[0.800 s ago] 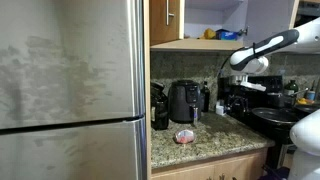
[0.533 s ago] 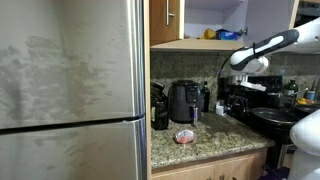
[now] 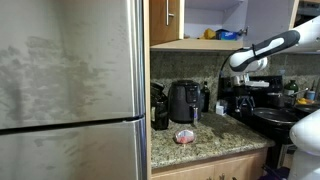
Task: Put the can in the cabinet, then close the right cabinet door, then move the salt bottle towards you
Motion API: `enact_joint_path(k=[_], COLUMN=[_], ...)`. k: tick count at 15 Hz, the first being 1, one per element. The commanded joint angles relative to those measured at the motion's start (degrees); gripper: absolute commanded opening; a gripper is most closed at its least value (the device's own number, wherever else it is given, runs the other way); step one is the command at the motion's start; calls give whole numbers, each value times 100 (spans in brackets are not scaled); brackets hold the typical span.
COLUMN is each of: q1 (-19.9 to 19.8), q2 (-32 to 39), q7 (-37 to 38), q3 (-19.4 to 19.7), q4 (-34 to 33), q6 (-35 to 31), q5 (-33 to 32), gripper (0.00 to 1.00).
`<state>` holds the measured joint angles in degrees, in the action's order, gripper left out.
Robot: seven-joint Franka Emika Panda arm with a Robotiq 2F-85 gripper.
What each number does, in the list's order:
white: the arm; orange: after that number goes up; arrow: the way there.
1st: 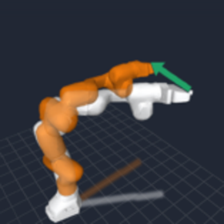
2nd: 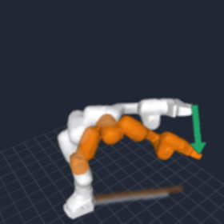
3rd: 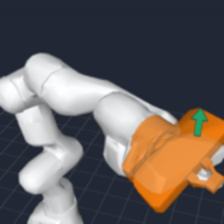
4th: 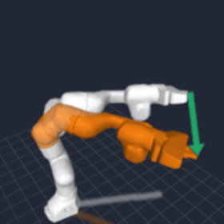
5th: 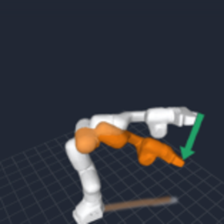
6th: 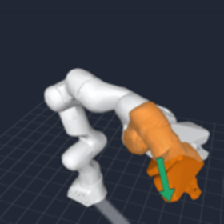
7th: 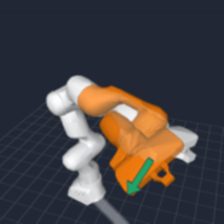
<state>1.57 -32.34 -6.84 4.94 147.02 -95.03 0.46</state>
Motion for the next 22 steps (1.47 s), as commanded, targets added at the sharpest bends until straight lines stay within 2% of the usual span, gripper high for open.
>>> enact_joint_path(k=[1, 2, 3, 6, 7, 10, 11, 13, 16, 17, 19, 21, 22], q1=[-39, -44, -63, -61, -41, 65, 393, 569, 1007, 863, 962, 930, 858], q2=[69, 26, 4, 3, -9, -90, -621, -903, -1680, -1171, -1488, -1412, -784], q7=[-309, -303, -169, -183, -386, -844, -284, -334, -160, -224, -82, -105, 7], q3=[-52, -51, -68, -67, -76, 10, -474, -615, -1091, -896, -1012, -933, -1022], q4=[-79, -23, -18, -18, -1, 190, -38, -111, -350, -342, -355, -317, -484], q6=[-13, -212, -40, -132, -282, -1397, -1020, -1132, -1000, -1077, -1022, -1030, -858], q5=[-134, -101, -14, -14, -203, -202, 252, 502, 701, 610, 617, 616, 513], gripper=[100, 100, 100, 100, 100, 100, 100, 100, 100, 100, 100, 100, 100])
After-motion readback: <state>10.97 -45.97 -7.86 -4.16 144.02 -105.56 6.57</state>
